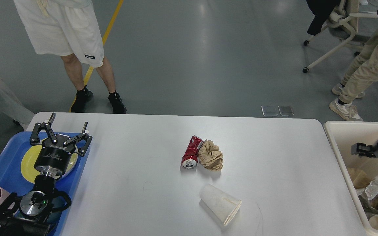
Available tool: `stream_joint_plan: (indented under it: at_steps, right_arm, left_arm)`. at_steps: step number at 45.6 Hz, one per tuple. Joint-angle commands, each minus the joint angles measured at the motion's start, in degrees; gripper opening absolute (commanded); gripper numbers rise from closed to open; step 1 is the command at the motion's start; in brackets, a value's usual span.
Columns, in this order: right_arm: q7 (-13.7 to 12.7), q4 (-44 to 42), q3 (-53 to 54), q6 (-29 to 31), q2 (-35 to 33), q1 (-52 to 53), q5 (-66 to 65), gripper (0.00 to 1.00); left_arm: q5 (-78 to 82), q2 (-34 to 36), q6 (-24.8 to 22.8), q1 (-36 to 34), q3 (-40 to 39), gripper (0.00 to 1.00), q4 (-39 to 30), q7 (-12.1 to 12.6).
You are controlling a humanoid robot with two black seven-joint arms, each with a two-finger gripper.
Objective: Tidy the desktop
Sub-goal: 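Move the right gripper to the white paper cup on the table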
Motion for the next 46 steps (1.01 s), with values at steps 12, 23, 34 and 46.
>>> stream_joint_plan:
  at_steps: [12, 23, 34, 46]
  right_arm:
    - [0.02, 21.41, -6.26, 28.96, 8.71, 40.82, 0.61, 1.0]
    - [0.55, 38.03, -6.08, 29.24, 18.99, 57.0, 8.85, 1.0]
    - [0.81, 46.91, -1.96, 21.78, 28.4, 62.54, 17.39, 0.98]
    - [0.46, 46.3, 2.52, 17.2, 28.67, 54.29, 17.04, 0.99]
  left_arm:
    - [0.0, 0.0, 0.0, 0.0, -0.01, 0.96, 0.0, 0.0]
    - [0.0, 0.0, 0.0, 0.0, 0.08, 0.97, 0.0, 0.0]
    - [0.0, 0.0, 0.0, 0.0, -0.01, 0.96, 0.0, 0.0]
    - [0.0, 0.0, 0.0, 0.0, -0.01, 0.97, 0.0, 0.0]
